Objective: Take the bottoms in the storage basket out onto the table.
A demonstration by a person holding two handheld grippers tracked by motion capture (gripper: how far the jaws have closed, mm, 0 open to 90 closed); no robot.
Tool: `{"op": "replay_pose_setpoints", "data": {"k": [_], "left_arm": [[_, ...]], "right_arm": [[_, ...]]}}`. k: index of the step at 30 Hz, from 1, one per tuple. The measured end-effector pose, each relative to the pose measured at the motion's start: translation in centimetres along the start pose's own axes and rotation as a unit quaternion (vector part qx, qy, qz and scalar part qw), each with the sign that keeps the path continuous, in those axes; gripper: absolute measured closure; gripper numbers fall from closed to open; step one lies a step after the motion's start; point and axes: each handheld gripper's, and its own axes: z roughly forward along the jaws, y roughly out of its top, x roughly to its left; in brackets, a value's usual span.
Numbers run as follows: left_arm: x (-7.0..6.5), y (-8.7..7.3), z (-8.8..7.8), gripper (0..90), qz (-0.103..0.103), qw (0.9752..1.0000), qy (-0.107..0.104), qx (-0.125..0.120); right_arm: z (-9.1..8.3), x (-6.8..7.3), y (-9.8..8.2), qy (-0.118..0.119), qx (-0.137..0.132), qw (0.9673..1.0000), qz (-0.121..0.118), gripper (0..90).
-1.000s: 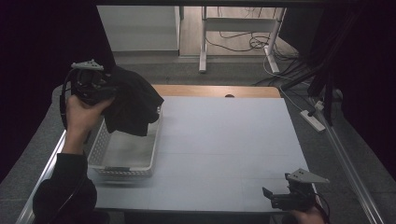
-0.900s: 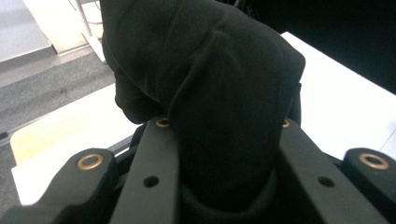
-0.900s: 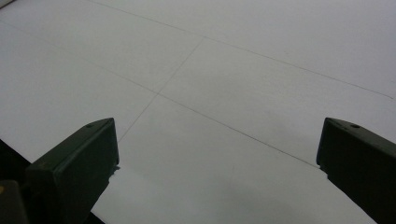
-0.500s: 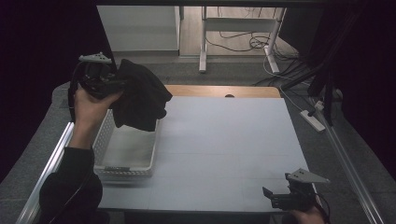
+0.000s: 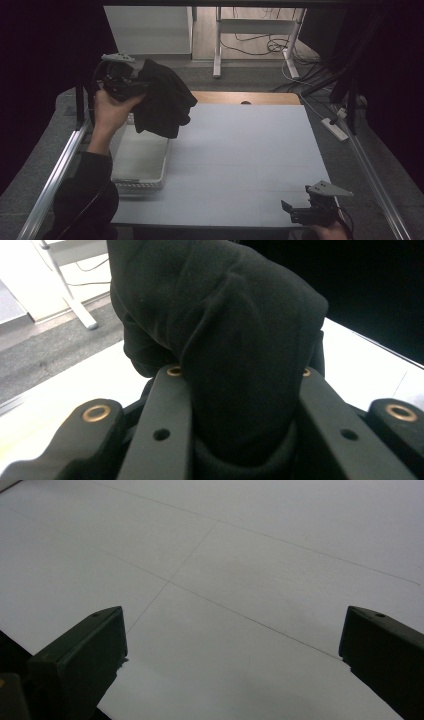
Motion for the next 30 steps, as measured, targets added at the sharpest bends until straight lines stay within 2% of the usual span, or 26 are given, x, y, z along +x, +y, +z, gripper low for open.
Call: {"op": "replay_pose_setpoints", "data": {"k": [12, 30], "left_arm": [[-1.8, 0.7, 2.7, 76.1, 0.015, 0.9996, -0.024, 0.003], [-4.3, 0.3, 7.8, 75.9, 0.037, 0.9972, -0.058, 0.028]], "right_arm": [[0.0, 0.0, 0.0, 0.0, -0.001, 1.0, 0.001, 0.0], [0.0, 0.0, 0.0, 0.002, -0.001, 1.0, -0.002, 0.0]]}}
